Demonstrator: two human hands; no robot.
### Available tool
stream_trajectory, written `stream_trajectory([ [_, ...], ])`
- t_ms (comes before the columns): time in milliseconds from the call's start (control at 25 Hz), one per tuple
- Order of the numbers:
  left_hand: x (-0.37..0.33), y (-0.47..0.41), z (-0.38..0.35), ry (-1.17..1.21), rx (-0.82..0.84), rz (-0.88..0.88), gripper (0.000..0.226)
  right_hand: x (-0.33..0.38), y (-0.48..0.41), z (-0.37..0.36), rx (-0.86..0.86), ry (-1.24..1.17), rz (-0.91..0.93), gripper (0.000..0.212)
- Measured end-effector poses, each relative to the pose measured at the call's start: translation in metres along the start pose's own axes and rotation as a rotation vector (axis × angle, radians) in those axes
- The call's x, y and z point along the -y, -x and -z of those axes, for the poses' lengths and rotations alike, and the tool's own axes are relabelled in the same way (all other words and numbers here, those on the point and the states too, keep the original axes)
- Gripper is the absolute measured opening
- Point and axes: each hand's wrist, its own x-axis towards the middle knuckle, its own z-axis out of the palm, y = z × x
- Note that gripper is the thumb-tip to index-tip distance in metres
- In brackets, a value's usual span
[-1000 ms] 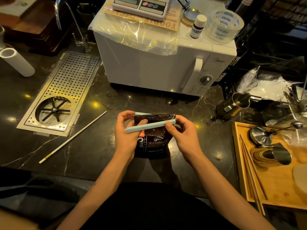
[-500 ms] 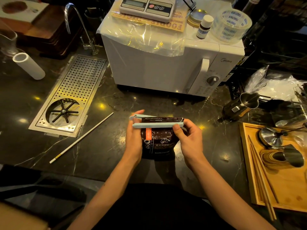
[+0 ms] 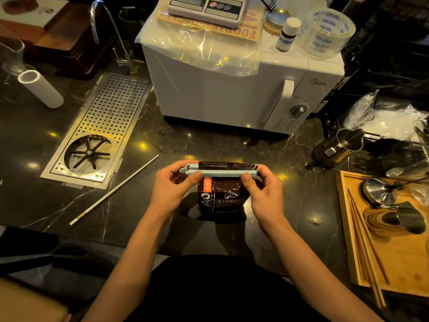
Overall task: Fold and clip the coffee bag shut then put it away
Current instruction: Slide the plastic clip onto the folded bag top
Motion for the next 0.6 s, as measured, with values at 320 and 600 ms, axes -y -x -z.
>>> stream_trajectory([
  [320, 0.001, -0.009, 0.003, -0.139, -0.043, -0.041, 0.019, 0.0, -0.006, 0.002, 0.0, 0.076, 0.011, 0.008],
  [600, -0.002, -0.014, 0.003, -0.205, -0.051, -0.078, 0.016, 0.004, -0.009, 0.002, 0.019, 0.064, 0.024, 0.017],
])
